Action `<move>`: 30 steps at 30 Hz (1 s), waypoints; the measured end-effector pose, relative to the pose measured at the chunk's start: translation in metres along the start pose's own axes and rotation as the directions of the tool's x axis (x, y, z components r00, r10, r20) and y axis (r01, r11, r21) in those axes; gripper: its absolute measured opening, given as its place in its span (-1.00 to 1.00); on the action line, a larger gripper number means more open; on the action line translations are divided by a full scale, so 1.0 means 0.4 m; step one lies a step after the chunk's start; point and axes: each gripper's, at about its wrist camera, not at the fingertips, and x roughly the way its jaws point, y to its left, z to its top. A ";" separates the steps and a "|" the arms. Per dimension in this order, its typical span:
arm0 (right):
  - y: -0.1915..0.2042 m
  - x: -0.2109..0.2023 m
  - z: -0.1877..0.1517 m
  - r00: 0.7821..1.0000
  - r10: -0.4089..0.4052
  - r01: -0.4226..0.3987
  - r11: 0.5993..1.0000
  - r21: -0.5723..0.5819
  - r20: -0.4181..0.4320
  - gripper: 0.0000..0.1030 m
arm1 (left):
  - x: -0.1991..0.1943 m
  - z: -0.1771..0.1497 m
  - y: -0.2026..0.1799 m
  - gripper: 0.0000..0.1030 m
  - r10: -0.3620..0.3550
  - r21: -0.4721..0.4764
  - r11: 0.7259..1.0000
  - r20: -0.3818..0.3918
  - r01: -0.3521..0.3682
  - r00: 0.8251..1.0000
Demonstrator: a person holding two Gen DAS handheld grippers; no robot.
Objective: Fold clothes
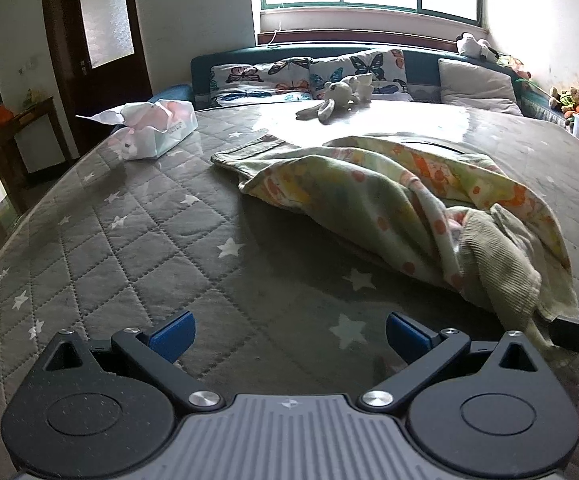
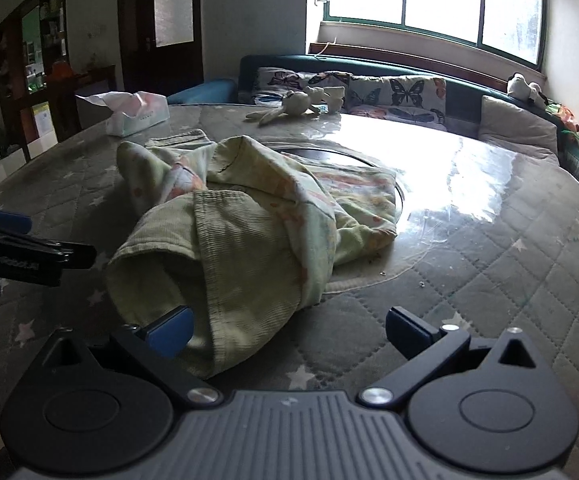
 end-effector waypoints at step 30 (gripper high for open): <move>0.030 -0.043 -0.044 1.000 0.030 -0.030 1.000 -0.011 0.001 1.00 | -0.029 -0.028 -0.056 1.00 -0.013 0.063 0.998 -0.013 0.014 1.000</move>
